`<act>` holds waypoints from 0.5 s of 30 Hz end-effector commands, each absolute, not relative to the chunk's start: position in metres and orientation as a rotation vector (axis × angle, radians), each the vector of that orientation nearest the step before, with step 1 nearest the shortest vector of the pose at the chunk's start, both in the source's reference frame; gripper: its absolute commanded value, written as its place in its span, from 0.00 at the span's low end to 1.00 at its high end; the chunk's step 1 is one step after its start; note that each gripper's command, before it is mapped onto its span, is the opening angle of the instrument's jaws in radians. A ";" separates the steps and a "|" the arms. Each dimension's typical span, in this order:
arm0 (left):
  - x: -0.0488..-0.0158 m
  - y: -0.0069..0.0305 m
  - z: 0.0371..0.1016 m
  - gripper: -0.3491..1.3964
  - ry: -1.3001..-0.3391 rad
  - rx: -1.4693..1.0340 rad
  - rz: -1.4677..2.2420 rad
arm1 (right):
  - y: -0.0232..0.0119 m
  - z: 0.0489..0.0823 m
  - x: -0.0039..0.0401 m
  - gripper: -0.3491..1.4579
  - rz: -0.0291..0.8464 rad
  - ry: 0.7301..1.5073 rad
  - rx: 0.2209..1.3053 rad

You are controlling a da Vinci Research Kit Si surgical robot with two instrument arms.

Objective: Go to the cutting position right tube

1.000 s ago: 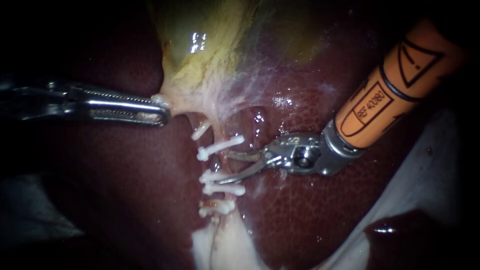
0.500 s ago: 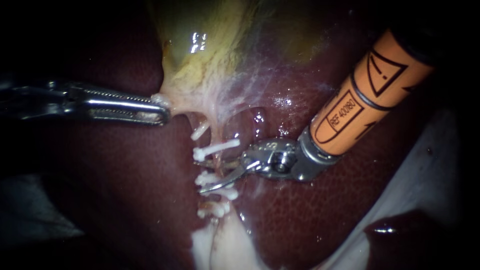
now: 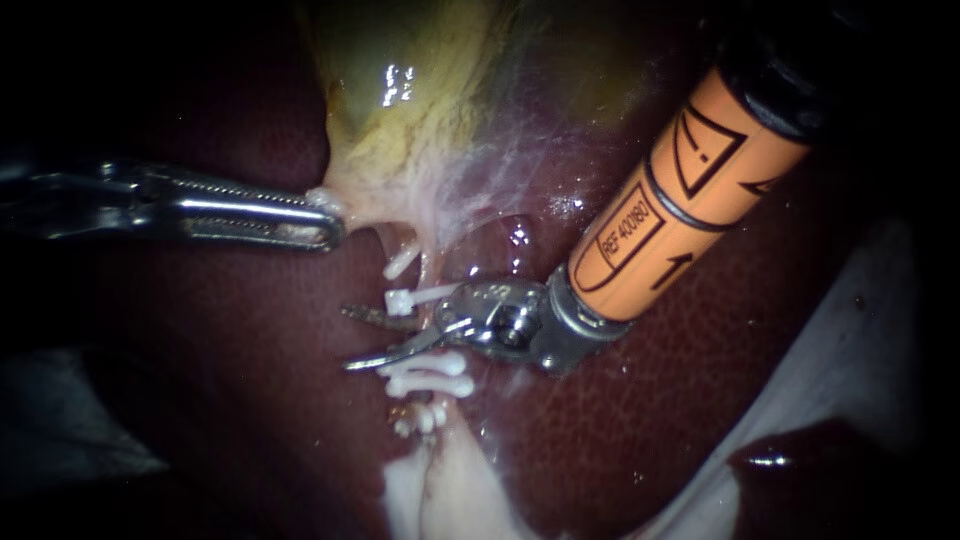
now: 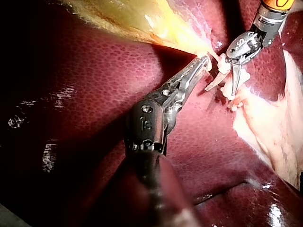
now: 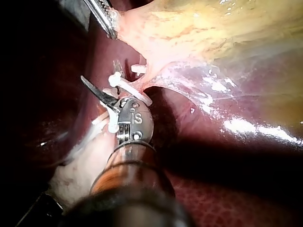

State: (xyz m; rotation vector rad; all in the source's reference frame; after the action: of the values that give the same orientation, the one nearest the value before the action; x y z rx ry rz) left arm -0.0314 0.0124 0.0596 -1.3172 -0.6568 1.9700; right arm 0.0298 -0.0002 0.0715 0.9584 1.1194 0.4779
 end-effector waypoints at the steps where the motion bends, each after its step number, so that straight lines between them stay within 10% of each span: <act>1: -0.0314 0.0124 0.0596 0.00 -0.656 -1.317 1.970 | -0.0002 0.0711 0.0298 0.99 0.476 1.120 0.960; 15: -0.0313 0.0125 0.0598 0.00 -0.657 -1.317 1.970 | -0.0002 0.0688 0.0300 0.99 0.481 1.127 0.970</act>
State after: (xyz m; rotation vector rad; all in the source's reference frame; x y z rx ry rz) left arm -0.0313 0.0125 0.0598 -1.3168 -0.6563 1.9700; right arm 0.0301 -0.0002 0.0688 0.9710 1.1270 0.4799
